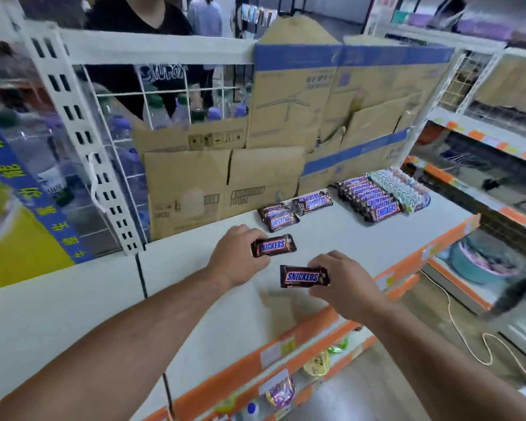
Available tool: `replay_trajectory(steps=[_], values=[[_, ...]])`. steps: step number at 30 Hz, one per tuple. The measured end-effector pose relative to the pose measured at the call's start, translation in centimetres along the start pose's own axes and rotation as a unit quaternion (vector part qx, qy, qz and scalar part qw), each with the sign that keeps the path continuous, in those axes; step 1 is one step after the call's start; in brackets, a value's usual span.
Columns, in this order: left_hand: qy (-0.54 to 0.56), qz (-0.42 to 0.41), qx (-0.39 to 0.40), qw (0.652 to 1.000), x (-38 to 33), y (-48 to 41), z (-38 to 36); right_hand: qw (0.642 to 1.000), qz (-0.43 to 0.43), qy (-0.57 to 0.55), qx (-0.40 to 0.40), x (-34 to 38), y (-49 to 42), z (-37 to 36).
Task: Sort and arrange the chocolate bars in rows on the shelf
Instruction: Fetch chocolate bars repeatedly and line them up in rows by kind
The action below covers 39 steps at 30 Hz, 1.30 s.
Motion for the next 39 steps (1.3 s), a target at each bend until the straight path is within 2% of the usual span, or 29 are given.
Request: replay_trajectory(steps=[10,19,27,36,39], values=[[-0.037,0.012,-0.065,0.997,0.1,-6.6,-5.7,0.999,0.045,0.004,0.024,-5.6,-8.3,-0.4],[-0.049,0.136,-0.102,0.984,-0.7,-7.4,-8.3,0.981,0.151,-0.066,0.1,-10.4,-13.6,-2.0],[-0.076,0.178,-0.169,0.966,-1.3,-6.7,-9.0,0.968,0.2,-0.132,0.068,-12.2,-14.1,-2.7],[-0.059,0.211,-0.17,0.961,-2.0,-6.3,-8.9,0.962,0.224,-0.139,0.064,-12.4,-14.3,-2.9],[-0.088,0.215,-0.123,0.965,-2.3,-4.7,-8.6,0.961,0.227,-0.144,0.066,-12.6,-14.3,-3.0]])
Point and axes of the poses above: each hand's wrist, its own y-axis away from the middle knuckle, its own z-axis out of the back of the hand, x = y × z, the point moved 3 cm from there along -y, towards the middle knuckle, and after that the axes turned 9 degrees about -x, right-handed, at the moved point
